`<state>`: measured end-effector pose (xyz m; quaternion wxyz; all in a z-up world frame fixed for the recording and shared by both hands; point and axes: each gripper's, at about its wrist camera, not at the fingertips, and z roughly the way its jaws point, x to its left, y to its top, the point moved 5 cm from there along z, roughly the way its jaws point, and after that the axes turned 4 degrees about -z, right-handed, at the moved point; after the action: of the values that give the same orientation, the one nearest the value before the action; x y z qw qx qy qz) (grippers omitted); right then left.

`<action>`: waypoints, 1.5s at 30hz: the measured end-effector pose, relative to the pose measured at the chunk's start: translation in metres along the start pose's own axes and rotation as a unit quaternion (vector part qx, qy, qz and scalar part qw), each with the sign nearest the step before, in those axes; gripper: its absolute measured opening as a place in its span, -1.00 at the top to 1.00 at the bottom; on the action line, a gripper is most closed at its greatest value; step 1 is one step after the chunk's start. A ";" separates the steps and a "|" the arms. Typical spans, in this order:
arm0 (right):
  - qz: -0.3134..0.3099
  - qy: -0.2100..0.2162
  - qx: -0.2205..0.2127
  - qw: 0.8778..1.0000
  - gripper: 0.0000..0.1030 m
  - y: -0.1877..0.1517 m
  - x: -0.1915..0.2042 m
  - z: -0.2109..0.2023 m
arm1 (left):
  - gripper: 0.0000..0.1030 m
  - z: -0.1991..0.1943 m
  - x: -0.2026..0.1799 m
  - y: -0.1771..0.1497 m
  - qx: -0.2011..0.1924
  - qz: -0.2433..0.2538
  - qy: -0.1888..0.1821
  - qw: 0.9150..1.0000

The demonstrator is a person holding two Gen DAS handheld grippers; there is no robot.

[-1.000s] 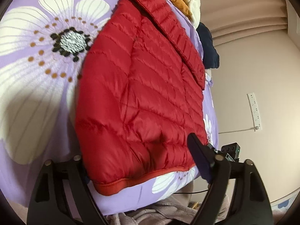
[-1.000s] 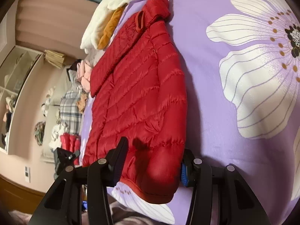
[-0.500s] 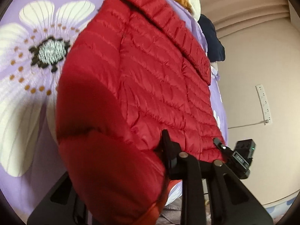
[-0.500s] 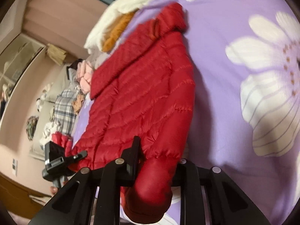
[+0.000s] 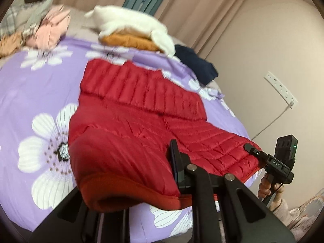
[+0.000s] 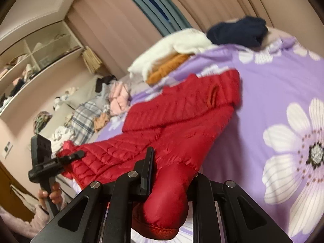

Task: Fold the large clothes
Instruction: 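Lift the hem with both tools and fold it toward the collar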

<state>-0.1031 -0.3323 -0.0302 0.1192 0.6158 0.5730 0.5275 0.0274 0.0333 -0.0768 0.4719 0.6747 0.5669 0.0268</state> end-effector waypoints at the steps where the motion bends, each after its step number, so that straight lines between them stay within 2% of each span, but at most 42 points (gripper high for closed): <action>1: -0.007 0.002 -0.005 1.000 0.65 0.002 0.003 -0.003 | 0.68 -0.004 -0.004 0.001 -0.005 0.006 -0.004 1.000; 9: -0.084 0.041 -0.049 0.994 0.65 0.022 0.039 -0.041 | 0.70 -0.045 -0.037 0.013 -0.050 0.072 -0.040 0.995; 14: -0.119 0.064 -0.077 0.988 0.65 0.031 0.059 -0.063 | 0.70 -0.075 -0.048 0.015 -0.078 0.084 -0.074 0.991; 21: -0.137 0.102 -0.112 0.979 0.64 0.044 0.073 -0.080 | 0.69 -0.111 -0.072 0.020 -0.110 0.103 -0.124 0.981; 24: -0.133 0.109 -0.121 0.978 0.64 0.050 0.071 -0.081 | 0.69 -0.114 -0.073 0.027 -0.120 0.108 -0.128 0.979; 27: -0.123 0.102 -0.119 0.980 0.64 0.052 0.063 -0.072 | 0.69 -0.107 -0.069 0.032 -0.120 0.102 -0.121 0.980; 31: -0.088 0.081 -0.102 0.987 0.64 0.058 0.046 -0.053 | 0.68 -0.082 -0.057 0.044 -0.106 0.079 -0.100 0.986; 38: -0.027 0.052 -0.084 0.995 0.64 0.077 0.008 -0.007 | 0.68 -0.025 -0.025 0.076 -0.078 0.038 -0.052 0.995; 45: 0.009 0.014 -0.063 0.998 0.64 0.088 -0.031 0.032 | 0.67 0.035 0.004 0.104 -0.048 0.004 -0.015 0.999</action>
<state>-0.0199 -0.3711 0.0063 0.1449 0.6044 0.5346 0.5726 0.1258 0.0248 -0.0290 0.5124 0.6536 0.5552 0.0457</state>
